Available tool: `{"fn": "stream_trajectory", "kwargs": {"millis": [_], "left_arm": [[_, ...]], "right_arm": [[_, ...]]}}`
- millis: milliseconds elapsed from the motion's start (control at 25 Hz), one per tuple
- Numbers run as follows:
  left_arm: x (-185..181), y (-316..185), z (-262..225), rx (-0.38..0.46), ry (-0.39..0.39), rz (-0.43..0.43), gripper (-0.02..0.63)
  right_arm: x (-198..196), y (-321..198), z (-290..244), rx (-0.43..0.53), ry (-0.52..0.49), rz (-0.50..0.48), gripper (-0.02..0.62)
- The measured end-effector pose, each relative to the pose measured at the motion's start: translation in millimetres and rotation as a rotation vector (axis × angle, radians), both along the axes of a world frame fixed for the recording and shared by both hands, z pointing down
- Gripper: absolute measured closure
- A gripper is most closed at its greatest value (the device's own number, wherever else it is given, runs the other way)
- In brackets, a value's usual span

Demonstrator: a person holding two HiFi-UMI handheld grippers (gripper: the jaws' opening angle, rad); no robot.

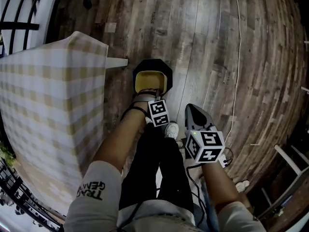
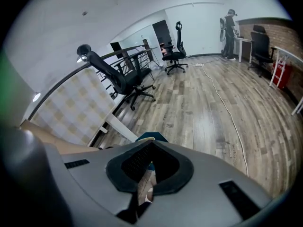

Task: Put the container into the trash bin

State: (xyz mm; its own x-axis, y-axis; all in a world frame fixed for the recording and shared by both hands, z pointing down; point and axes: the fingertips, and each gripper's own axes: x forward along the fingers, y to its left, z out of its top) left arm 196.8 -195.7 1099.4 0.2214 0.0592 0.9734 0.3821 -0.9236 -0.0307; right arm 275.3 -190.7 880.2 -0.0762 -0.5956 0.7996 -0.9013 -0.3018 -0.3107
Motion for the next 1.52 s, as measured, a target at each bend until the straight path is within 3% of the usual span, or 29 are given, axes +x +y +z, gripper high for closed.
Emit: {"fn": "stream_trajectory", "kwargs": {"millis": [200, 440, 560, 600, 720, 920, 1120, 1240, 1520], "left_arm": [[-4.5, -6.0, -4.9, 0.063, 0.0, 0.055, 0.559], [-7.3, -14.1, -20.0, 0.093, 0.022, -0.007, 0.535], [-2.9, -24.2, -40.5, 0.103, 0.082, -0.121, 0.545], [-1.1, -26.9, -49.8, 0.091, 0.11, -0.179, 0.594], [-0.1, -33.0, -79.8, 0.036, 0.174, -0.353, 0.6], [-1.4, -43.8, -171.0, -0.083, 0.336, -0.631, 0.601], [-1.4, -60.5, -277.6, -0.062, 0.489, -0.838, 0.601], [-4.9, -43.4, -347.3, -0.058, 0.554, -0.894, 0.601], [-20.3, -59.0, -511.3, 0.013, 0.761, -0.949, 0.601]], "right_arm": [[-7.6, 6.7, -0.3, -0.007, -0.015, -0.004, 0.594], [-20.5, 7.1, -18.1, 0.024, -0.036, -0.005, 0.594], [-23.2, 8.1, -27.0, 0.035, -0.025, -0.008, 0.594], [-23.8, 8.9, -30.1, 0.037, -0.021, -0.009, 0.594], [-26.2, 11.6, -42.9, 0.049, -0.004, -0.017, 0.594], [-41.1, 9.9, -81.2, 0.071, 0.032, -0.024, 0.594], [-37.5, 2.1, -139.5, 0.151, 0.079, -0.022, 0.594], [-35.0, 13.2, -188.8, 0.191, 0.1, -0.017, 0.594], [-44.7, -12.5, -312.1, 0.365, 0.15, -0.003, 0.594]]}}
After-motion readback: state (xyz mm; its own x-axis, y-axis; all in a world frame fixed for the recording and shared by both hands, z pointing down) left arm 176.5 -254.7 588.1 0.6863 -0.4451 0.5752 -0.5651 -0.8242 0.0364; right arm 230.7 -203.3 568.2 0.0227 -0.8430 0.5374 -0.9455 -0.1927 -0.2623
